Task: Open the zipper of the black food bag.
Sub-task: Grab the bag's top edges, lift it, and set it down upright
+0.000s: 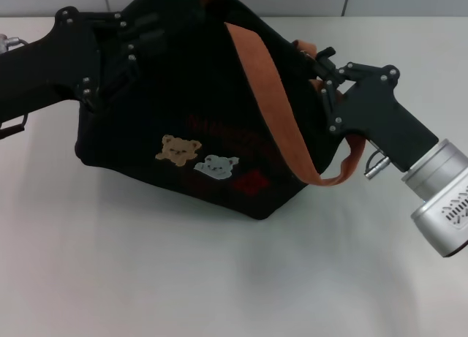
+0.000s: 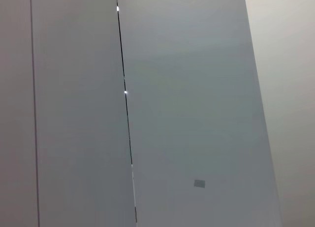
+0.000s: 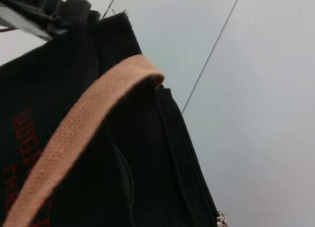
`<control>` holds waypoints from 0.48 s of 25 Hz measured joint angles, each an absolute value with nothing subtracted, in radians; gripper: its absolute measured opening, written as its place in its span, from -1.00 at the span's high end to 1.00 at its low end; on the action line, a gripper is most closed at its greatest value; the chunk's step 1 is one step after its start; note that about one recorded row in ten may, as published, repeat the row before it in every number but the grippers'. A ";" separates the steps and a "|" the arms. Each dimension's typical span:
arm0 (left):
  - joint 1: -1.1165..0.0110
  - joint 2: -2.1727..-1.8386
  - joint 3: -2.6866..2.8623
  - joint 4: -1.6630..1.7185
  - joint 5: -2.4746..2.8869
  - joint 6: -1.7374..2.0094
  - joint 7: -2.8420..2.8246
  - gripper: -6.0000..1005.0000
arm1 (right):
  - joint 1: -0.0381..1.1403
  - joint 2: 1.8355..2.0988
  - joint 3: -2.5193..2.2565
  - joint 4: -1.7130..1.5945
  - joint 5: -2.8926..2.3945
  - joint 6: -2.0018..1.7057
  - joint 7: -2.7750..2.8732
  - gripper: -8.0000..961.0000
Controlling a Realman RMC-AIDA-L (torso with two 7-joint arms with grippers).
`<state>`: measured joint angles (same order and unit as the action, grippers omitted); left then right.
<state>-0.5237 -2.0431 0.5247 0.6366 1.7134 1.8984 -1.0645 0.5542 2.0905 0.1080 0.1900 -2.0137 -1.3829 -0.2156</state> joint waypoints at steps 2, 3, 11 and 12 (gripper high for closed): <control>-0.523 -2.043 0.524 0.637 1.713 1.898 -1.064 0.75 | 0.552 2.091 0.108 0.184 -2.014 -1.388 -0.202 0.99; -0.523 -2.043 0.524 0.637 1.713 1.898 -1.064 0.80 | 0.551 2.090 0.108 0.178 -2.014 -1.388 -0.197 0.99; -0.523 -2.043 0.525 0.637 1.713 1.898 -1.064 0.96 | 0.548 2.091 0.118 0.176 -2.014 -1.390 -0.197 0.99; -0.523 -2.043 0.525 0.637 1.713 1.898 -1.064 0.96 | 0.547 2.091 0.119 0.176 -2.014 -1.390 -0.197 0.99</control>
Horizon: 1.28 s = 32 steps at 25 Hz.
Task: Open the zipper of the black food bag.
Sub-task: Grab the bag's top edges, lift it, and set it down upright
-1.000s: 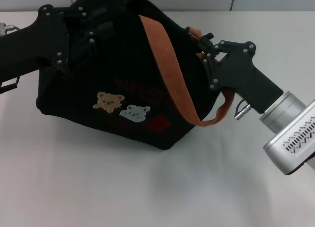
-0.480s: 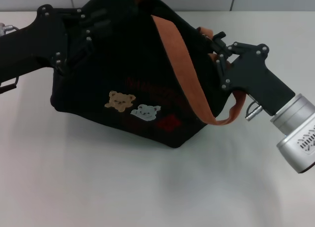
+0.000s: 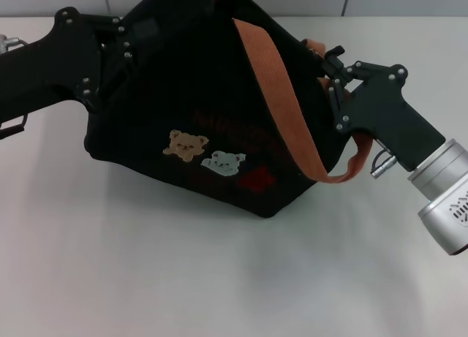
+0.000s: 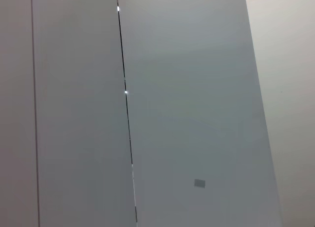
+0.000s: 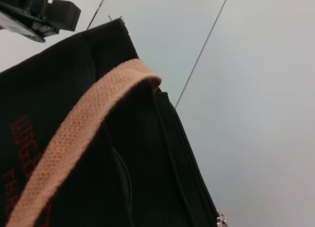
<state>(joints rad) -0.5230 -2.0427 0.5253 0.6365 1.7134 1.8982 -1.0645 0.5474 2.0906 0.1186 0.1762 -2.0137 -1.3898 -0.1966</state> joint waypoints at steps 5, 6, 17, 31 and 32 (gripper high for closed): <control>-0.523 -2.040 0.526 0.637 1.713 1.903 -1.065 0.99 | 0.546 2.090 0.120 0.176 -2.014 -1.390 -0.196 0.99; -0.523 -2.039 0.526 0.637 1.713 1.904 -1.065 0.99 | 0.546 2.090 0.120 0.176 -2.014 -1.390 -0.196 0.99; -0.514 -2.042 0.522 0.666 1.713 1.932 -1.113 0.97 | 0.549 2.089 0.120 0.175 -2.014 -1.390 -0.196 0.99; -0.514 -2.072 0.560 0.656 1.691 1.809 -1.085 0.23 | 0.552 2.091 0.120 0.175 -2.014 -1.390 -0.196 0.99; -0.515 -2.072 0.565 0.654 1.691 1.808 -1.083 0.19 | 0.552 2.091 0.120 0.175 -2.014 -1.389 -0.196 0.99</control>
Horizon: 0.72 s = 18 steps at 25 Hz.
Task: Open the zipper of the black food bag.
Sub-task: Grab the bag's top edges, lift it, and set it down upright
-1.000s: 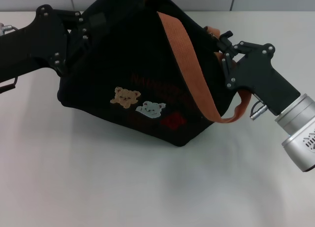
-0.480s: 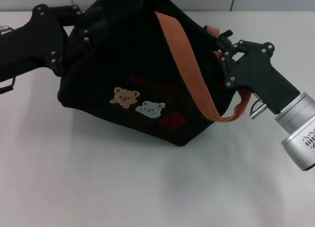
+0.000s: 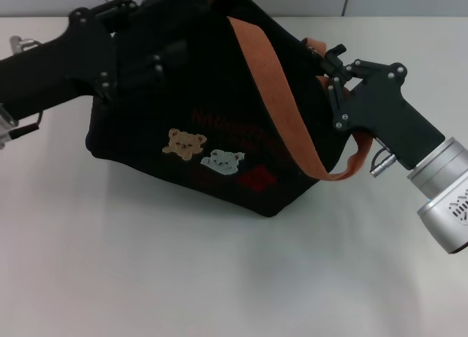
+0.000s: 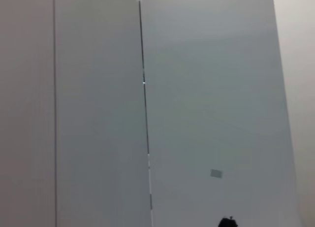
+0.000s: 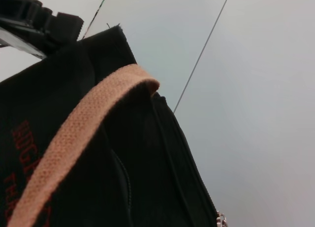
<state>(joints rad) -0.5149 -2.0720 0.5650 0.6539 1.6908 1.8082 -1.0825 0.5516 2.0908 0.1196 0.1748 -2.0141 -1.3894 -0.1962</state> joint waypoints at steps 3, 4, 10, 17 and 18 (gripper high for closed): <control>-0.522 -2.072 0.572 0.637 1.690 1.807 -1.069 0.04 | 0.551 2.091 0.120 0.175 -2.014 -1.389 -0.196 0.99; -0.523 -2.072 0.573 0.635 1.690 1.807 -1.067 -0.03 | 0.551 2.091 0.120 0.175 -2.014 -1.389 -0.196 0.99; -0.525 -2.074 0.578 0.621 1.689 1.775 -1.051 -0.32 | 0.553 2.091 0.120 0.177 -2.014 -1.389 -0.196 0.99; -0.529 -2.073 0.627 0.619 1.688 1.745 -1.037 0.10 | 0.552 2.091 0.120 0.178 -2.014 -1.390 -0.195 0.99; -0.530 -2.073 0.627 0.619 1.688 1.744 -1.037 0.18 | 0.551 2.091 0.120 0.178 -2.014 -1.390 -0.195 0.99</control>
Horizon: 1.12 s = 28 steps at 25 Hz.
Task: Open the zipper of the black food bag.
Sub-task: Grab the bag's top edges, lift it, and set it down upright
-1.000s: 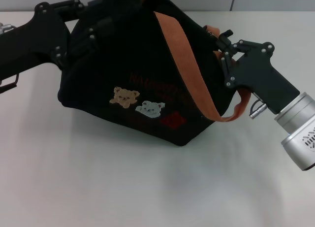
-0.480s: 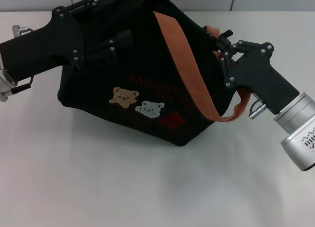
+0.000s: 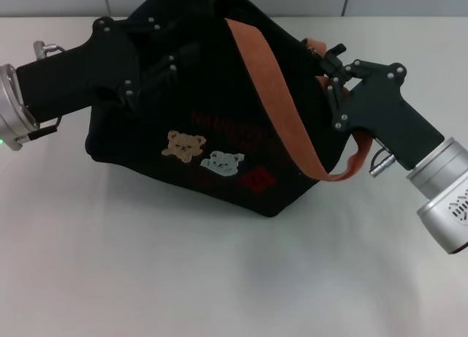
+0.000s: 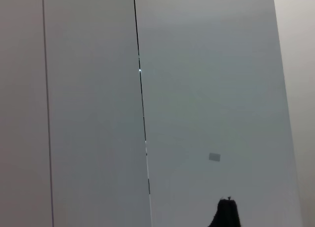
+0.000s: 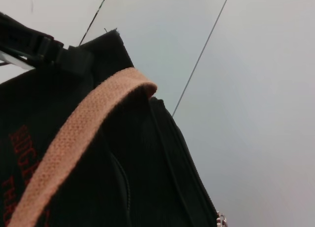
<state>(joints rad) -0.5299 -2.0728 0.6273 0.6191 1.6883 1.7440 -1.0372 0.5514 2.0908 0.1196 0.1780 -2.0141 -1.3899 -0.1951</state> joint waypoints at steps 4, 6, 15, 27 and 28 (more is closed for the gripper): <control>-0.532 -2.073 0.628 0.619 1.689 1.743 -1.037 0.44 | 0.550 2.091 0.120 0.178 -2.014 -1.390 -0.195 0.99; -0.532 -2.072 0.628 0.619 1.689 1.743 -1.036 0.47 | 0.550 2.091 0.120 0.177 -2.014 -1.390 -0.195 0.99; -0.531 -2.072 0.627 0.620 1.691 1.743 -1.020 0.61 | 0.549 2.092 0.120 0.176 -2.014 -1.390 -0.195 0.99; -0.525 -2.070 0.622 0.620 1.691 1.743 -1.011 0.61 | 0.548 2.092 0.120 0.176 -2.014 -1.390 -0.195 0.99; -0.525 -2.070 0.622 0.620 1.691 1.743 -1.011 0.61 | 0.548 2.092 0.120 0.176 -2.014 -1.390 -0.194 0.99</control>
